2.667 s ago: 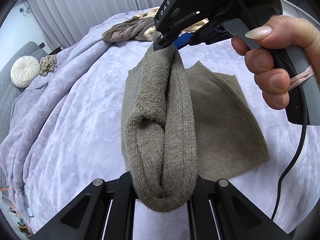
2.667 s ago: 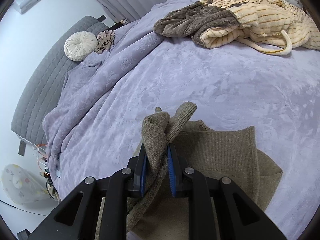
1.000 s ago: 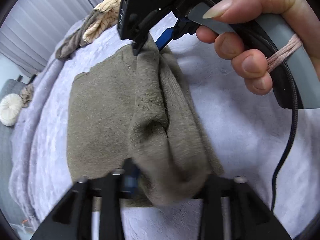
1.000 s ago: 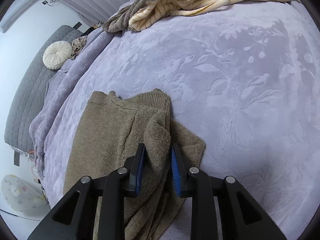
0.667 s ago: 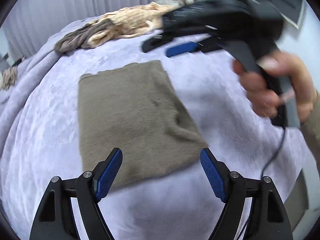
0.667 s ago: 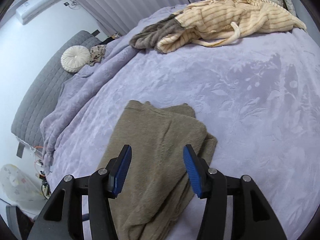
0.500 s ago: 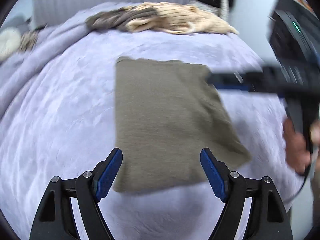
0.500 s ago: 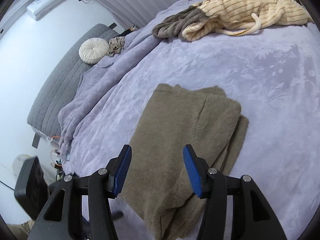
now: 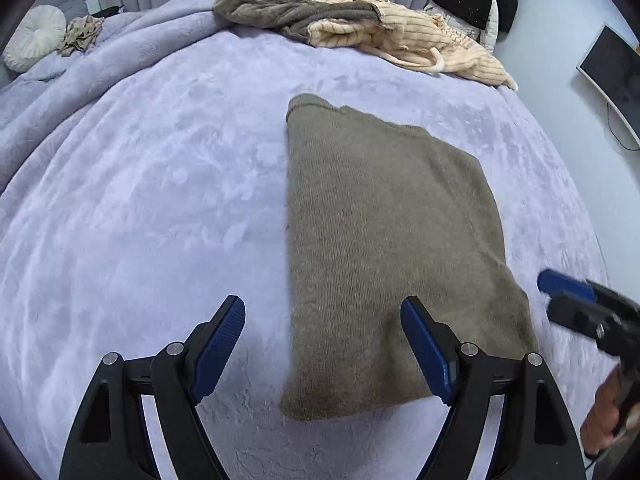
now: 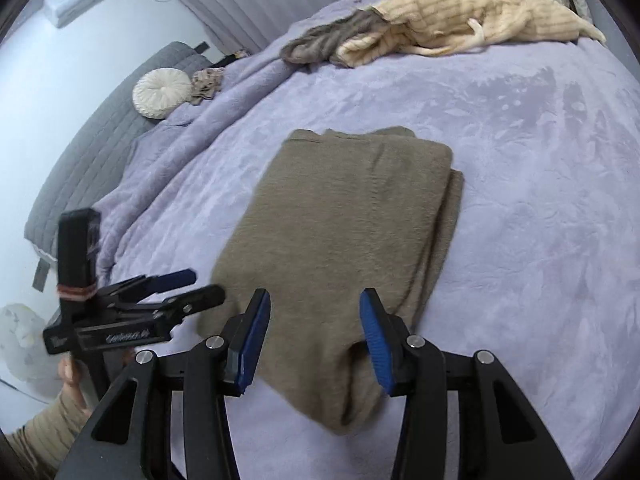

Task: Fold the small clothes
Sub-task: 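Open the left tool and raise both tools above the folded sweater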

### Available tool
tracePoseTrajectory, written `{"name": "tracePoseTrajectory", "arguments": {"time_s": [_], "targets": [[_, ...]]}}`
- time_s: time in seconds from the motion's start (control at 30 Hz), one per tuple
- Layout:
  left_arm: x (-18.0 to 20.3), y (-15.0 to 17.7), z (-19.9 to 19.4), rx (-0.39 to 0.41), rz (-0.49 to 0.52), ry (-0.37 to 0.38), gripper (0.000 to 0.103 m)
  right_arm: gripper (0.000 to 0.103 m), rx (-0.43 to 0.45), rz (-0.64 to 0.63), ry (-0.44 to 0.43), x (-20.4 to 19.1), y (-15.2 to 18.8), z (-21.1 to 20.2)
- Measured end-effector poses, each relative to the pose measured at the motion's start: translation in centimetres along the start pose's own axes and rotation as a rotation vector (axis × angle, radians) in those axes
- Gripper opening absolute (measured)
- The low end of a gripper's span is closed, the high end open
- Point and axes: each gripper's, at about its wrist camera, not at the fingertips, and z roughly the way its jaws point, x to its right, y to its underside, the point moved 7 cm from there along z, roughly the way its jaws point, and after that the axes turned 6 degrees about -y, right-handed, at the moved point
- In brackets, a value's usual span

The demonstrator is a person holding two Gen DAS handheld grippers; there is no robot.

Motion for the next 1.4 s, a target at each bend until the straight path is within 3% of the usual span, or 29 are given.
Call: {"name": "tracePoseTrajectory", "arguments": {"time_s": [0.1,0.23,0.43,0.67,0.9,1.03,1.07,1.1,1.27,1.4], "targets": [[-0.4,-1.5,2.0,-0.036,-0.006,-0.019,0.081,0.059,-0.024,-0.011,-0.048,-1.7,1.1,1.1],[-0.9,-2.2,3.2,-0.047,-0.003,-0.007,0.081,0.059,-0.076,0.029,0.055,1.1,2.7,3.1],[-0.6,-1.8,3.5,-0.048,0.044,-0.025,0.081,0.057,-0.069,0.102,0.056,3.8,4.8,3.7],[-0.2,-3.5,1.8,0.029,0.084,-0.072,0.081,0.062,0.029,0.042,0.047,1.0,1.8,1.3],[-0.2,-4.5,4.2,-0.042,0.076,-0.071,0.081,0.062,-0.062,0.115,0.093,4.1,0.3,5.4],[-0.2,-4.5,3.3,-0.038,0.100,-0.007,0.081,0.068,0.017,0.100,0.071,3.0,-0.2,2.6],[-0.4,-4.6,3.2,-0.038,0.097,0.007,0.081,0.080,0.044,0.102,0.092,3.3,-0.2,1.5],[-0.8,-4.7,3.2,-0.040,0.093,0.007,0.081,0.083,0.071,0.111,0.121,3.9,-0.4,0.5],[-2.0,-5.2,2.8,-0.031,0.089,0.005,0.081,0.083,0.135,0.208,0.182,8.2,-0.4,-3.8],[-1.8,-5.4,2.4,-0.006,0.107,-0.018,0.081,0.083,0.143,0.190,0.149,7.4,-1.0,-4.2]]}}
